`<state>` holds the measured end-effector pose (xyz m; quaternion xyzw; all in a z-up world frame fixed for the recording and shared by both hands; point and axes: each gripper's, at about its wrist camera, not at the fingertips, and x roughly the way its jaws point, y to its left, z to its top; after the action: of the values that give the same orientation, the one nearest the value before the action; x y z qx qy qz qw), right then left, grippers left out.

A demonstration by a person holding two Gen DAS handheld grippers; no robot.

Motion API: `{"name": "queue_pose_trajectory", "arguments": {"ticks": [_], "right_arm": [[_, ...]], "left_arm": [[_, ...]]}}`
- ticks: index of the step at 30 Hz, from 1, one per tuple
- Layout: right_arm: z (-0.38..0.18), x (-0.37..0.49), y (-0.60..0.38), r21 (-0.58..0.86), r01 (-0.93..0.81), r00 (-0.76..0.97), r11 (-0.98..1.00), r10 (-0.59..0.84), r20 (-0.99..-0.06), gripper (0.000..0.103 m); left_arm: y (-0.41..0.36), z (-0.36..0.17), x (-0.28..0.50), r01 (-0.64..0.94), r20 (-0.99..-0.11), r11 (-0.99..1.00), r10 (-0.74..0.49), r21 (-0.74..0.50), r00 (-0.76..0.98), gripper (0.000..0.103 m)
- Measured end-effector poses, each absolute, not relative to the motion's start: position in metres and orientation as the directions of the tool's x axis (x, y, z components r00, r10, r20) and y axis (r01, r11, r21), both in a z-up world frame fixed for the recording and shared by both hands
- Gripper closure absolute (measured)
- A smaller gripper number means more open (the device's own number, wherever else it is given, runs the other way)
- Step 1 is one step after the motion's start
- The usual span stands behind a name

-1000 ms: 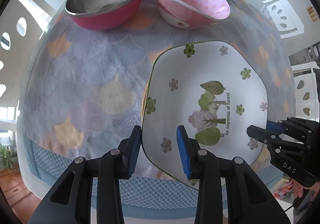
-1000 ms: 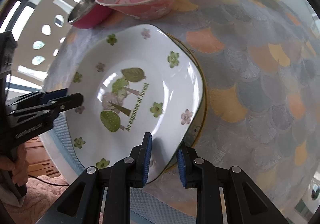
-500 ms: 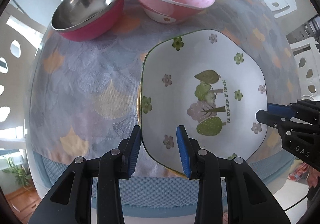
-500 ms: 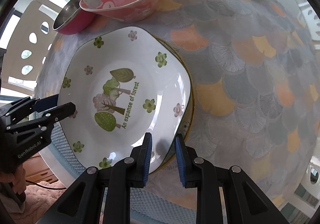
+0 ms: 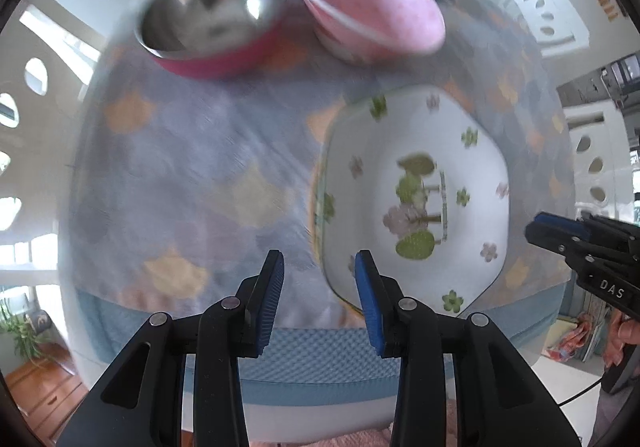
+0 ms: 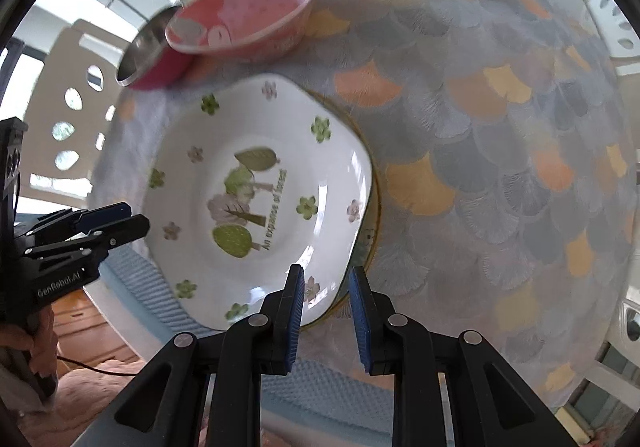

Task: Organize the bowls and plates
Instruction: 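Open both grippers and raise them off the stacked plates, then move both grippers toward the second tree-print hexagonal plate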

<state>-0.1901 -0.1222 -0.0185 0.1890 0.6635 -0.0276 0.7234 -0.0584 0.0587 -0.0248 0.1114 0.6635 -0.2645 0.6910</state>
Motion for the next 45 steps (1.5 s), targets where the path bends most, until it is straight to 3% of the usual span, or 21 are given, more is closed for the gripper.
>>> {"name": "queue_pose_trajectory", "arguments": {"ticks": [17,20,22,25,29,38,45], "right_arm": [[0.172,-0.055,-0.154,0.228,0.149,0.364,0.962,0.161,-0.917,0.075],[0.189,-0.019,-0.151,0.227,0.136,0.407,0.964,0.154,-0.900,0.066],[0.193,0.004,-0.150,0.254,0.138,0.445,0.957,0.169,-0.879,0.051],[0.179,0.036,-0.149,0.320,0.163,0.447,0.933,0.219,-0.867,0.049],[0.140,0.070,-0.146,0.361,0.197,0.400,0.912,0.262,-0.878,0.049],[0.020,0.126,-0.160,0.362,0.325,0.252,0.873,0.289,-0.923,0.049],[-0.058,0.155,-0.157,0.279,0.362,0.109,0.889,0.257,-0.960,0.050]], "left_arm": [[0.095,0.126,0.127,0.513,-0.899,0.852,-0.301,-0.104,0.318,0.067],[0.085,0.146,0.152,0.523,-0.871,0.848,-0.318,-0.085,0.374,0.067],[0.082,0.150,0.164,0.518,-0.864,0.851,-0.324,-0.087,0.387,0.067],[0.069,0.138,0.185,0.511,-0.872,0.856,-0.310,-0.083,0.378,0.061],[0.053,0.100,0.209,0.498,-0.906,0.862,-0.279,-0.090,0.319,0.037],[0.019,-0.002,0.242,0.478,-0.963,0.873,-0.206,-0.100,0.174,0.037],[-0.002,-0.065,0.255,0.472,-0.986,0.878,-0.135,-0.075,0.094,0.037]]}}
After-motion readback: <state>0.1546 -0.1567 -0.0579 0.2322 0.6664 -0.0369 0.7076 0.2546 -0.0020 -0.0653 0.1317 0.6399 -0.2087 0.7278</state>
